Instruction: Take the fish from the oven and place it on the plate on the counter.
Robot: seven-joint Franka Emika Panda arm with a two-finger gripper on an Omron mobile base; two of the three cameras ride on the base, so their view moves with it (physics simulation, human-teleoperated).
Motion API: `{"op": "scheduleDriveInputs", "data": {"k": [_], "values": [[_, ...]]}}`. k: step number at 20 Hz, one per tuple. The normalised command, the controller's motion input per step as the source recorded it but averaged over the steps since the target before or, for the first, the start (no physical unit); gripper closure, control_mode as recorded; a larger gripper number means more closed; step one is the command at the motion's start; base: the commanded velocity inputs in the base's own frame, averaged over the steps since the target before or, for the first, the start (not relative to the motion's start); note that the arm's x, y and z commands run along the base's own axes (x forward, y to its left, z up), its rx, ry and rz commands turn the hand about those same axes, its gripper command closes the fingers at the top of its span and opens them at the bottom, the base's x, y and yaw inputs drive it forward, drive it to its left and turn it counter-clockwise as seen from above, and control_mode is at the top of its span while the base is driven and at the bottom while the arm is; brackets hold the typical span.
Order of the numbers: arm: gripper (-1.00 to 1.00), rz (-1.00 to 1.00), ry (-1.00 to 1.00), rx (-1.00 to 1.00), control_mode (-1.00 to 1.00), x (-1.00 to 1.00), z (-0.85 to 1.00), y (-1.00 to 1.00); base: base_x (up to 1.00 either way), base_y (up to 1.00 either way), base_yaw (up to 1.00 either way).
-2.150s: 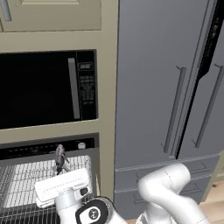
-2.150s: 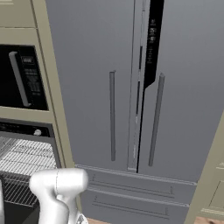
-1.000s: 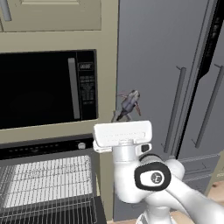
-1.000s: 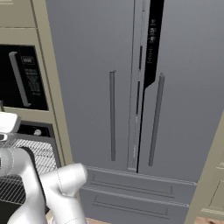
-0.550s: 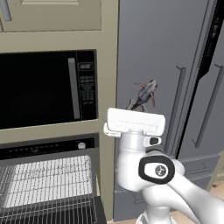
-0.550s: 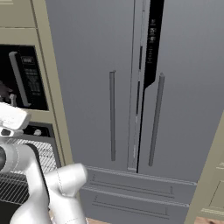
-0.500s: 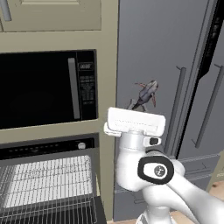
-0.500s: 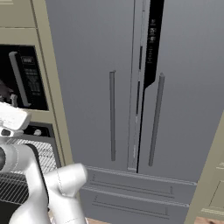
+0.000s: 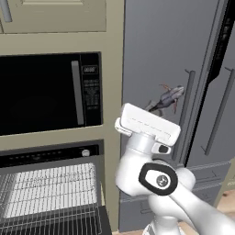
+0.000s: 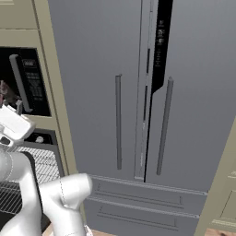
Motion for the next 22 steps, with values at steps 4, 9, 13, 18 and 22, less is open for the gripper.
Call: {"op": "scheduleDriveInputs", "data": {"k": [4, 9, 13, 18, 22], "values": [[1.0, 0.0, 0.02, 0.03, -1.0, -0.02, 0.0, -0.66, 0.0, 0.0, 0.0], [1.0, 0.0, 0.04, 0.0, -1.0, 0.05, -0.08, -0.78, 0.0, 0.0, 0.0], [1.0, 0.0, 0.0, 0.0, -1.0, -0.3, -0.24, -0.95, 0.0, 0.0, 0.0], [1.0, 0.0, 0.0, 0.0, -1.0, -0.77, -0.1, -1.0, 0.0, 0.0, 0.0], [1.0, 0.0, -0.04, 0.0, -1.0, -0.6, -0.03, -0.81, 0.0, 0.0, 0.0]]}}
